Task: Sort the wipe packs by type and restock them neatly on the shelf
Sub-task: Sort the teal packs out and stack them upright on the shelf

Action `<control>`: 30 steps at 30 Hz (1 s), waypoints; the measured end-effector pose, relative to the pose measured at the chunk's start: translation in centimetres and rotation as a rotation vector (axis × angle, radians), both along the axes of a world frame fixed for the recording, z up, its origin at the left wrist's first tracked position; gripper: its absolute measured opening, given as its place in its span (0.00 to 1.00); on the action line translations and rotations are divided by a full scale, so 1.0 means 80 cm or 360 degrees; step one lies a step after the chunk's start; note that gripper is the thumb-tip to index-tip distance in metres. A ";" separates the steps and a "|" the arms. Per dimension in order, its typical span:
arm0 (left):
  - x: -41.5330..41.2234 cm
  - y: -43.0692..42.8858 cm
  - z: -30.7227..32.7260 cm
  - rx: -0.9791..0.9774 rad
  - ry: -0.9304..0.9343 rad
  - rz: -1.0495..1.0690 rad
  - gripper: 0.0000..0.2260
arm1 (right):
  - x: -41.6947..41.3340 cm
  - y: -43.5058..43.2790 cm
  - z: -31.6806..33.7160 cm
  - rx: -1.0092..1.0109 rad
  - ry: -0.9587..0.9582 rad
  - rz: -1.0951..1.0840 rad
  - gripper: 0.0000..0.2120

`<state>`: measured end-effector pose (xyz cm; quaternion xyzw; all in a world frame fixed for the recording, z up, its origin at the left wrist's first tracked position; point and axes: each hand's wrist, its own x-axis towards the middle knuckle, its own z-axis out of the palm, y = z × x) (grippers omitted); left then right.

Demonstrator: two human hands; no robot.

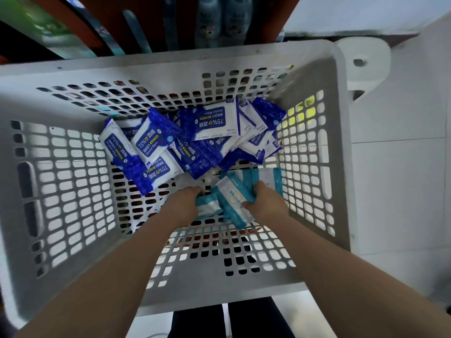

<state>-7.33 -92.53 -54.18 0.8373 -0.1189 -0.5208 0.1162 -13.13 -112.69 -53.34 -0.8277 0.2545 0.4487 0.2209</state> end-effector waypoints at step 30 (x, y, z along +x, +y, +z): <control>0.007 0.020 0.001 -0.0016 -0.0136 0.0213 0.13 | 0.046 0.000 0.003 -0.0445 0.0004 0.2406 0.19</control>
